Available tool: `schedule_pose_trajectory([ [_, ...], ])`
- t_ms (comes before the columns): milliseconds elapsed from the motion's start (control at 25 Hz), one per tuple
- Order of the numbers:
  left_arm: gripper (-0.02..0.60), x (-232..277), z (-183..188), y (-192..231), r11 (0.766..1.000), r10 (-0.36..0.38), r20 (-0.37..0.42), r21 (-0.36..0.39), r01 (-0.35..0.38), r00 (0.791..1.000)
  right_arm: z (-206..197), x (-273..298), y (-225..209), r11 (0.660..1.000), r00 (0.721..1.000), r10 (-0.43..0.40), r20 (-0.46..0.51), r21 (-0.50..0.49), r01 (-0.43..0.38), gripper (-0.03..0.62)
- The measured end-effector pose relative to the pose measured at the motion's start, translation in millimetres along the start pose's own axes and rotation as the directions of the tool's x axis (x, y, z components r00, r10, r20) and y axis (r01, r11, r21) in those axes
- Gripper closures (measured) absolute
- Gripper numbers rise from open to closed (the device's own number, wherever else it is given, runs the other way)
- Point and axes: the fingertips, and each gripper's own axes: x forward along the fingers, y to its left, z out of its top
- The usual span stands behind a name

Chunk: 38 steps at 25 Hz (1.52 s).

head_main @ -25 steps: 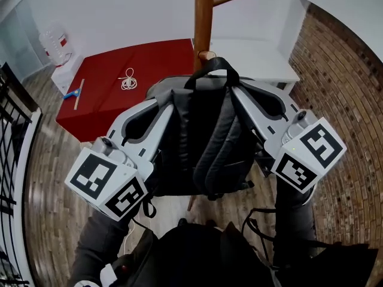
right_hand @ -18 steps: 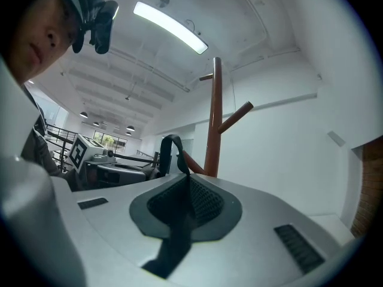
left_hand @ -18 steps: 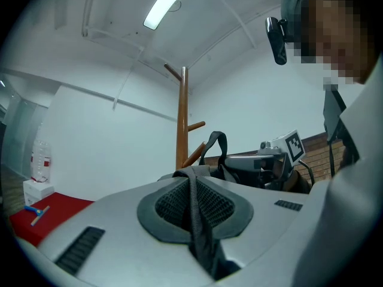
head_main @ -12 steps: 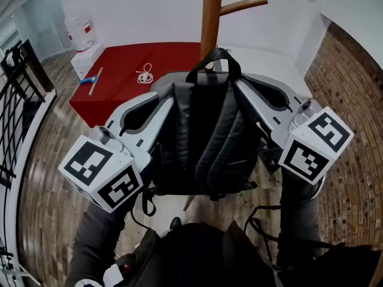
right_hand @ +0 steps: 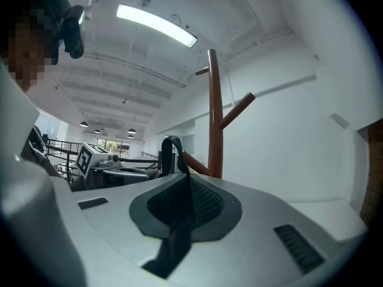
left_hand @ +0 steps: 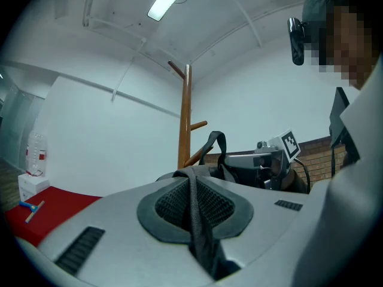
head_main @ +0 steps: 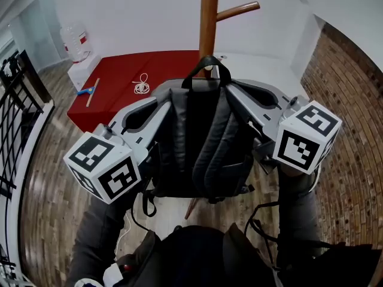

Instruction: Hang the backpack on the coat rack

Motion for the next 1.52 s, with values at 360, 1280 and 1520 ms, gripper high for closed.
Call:
schedule_pose_trajectory([
  [360,0.537,20.8,-10.0,5.8,1.0,-0.028,-0.014,-0.013,0.028,1.0,-12.1,4.1,-20.4,0.999,1.0,-0.015,-0.023,0.044,0.016,0.576],
  [1280,0.537,-36.8,-57.5,-19.9,0.993,0.093,-0.034,-0.069,-0.095,0.995,-54.5,-14.1,35.4,0.999,0.999,0.042,-0.012,-0.025,-0.042,0.576],
  [1520,0.537,-43.7,-44.7,-14.8,0.995,0.083,-0.024,-0.056,-0.084,0.996,-41.8,-8.9,43.3,0.998,0.999,0.044,-0.015,-0.038,-0.044,0.576],
])
